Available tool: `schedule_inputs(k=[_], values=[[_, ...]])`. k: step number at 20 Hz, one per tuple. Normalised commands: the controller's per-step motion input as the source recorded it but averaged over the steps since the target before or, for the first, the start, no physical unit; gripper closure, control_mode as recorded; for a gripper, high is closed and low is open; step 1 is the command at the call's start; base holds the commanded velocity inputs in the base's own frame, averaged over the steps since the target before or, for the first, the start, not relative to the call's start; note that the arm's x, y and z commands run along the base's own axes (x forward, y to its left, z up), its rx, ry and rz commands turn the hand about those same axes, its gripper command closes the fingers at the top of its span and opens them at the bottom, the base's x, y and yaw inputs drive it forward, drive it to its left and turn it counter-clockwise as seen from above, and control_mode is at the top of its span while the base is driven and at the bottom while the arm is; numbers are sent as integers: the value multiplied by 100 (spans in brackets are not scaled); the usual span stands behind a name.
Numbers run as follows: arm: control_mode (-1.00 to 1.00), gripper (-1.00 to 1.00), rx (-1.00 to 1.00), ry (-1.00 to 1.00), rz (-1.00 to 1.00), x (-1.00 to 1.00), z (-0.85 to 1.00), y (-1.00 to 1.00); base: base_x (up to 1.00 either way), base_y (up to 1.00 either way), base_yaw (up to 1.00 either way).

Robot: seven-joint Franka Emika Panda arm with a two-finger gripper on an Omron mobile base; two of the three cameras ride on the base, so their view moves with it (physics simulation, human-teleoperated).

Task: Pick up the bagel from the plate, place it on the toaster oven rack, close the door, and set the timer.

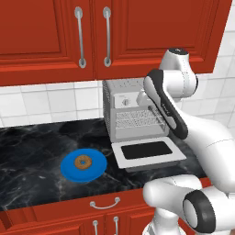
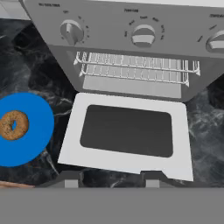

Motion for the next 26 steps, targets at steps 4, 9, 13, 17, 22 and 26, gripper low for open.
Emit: schedule_inputs(k=[4,9,13,17,22,26], values=[[-100,-100,3,0,0,-11,0,-5,0,0,0],[-100,-100,20,0,0,-25,0,-32,0,0,0],[-100,-100,28,-4,0,-15,-7,-43,0,0,0],[-100,-100,28,-12,0,-8,-21,-37,0,0,0],[-100,-100,24,-24,0,-3,-29,-28,0,0,0],[-100,-100,17,-25,0,0,-33,-14,0,0,0]])
